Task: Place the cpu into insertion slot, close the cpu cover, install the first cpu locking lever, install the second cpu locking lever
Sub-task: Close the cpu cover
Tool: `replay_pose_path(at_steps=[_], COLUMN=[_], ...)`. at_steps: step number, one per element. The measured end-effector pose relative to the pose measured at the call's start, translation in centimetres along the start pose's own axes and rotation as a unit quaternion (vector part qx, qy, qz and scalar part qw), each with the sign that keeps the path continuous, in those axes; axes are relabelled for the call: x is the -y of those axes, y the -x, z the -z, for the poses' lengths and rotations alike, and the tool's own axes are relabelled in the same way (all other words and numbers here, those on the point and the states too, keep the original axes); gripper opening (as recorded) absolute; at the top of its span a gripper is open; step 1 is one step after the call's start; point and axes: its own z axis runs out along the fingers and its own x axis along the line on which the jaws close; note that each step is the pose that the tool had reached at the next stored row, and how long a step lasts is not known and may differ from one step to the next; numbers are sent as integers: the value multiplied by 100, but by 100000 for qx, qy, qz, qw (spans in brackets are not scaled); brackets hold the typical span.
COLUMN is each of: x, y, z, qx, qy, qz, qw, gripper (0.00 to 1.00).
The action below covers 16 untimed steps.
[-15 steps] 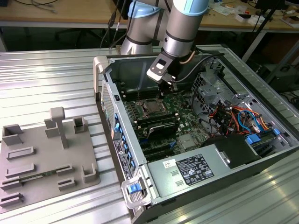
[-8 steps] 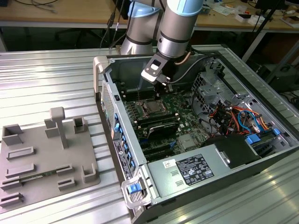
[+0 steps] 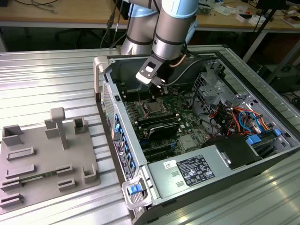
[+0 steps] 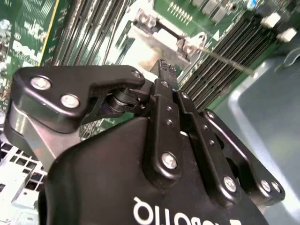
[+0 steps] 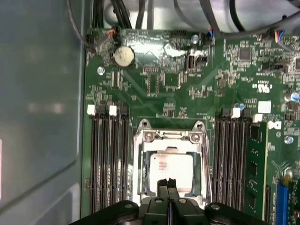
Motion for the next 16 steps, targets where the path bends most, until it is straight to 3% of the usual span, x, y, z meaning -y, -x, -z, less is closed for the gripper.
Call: replay_pose_path(at_steps=[5, 16], x=[78, 98], y=[-4, -9], z=[-80, -186], qx=[-15, -45], qy=[-230, -217], qz=[90, 89], qw=[100000, 100000], gripper=[11, 11])
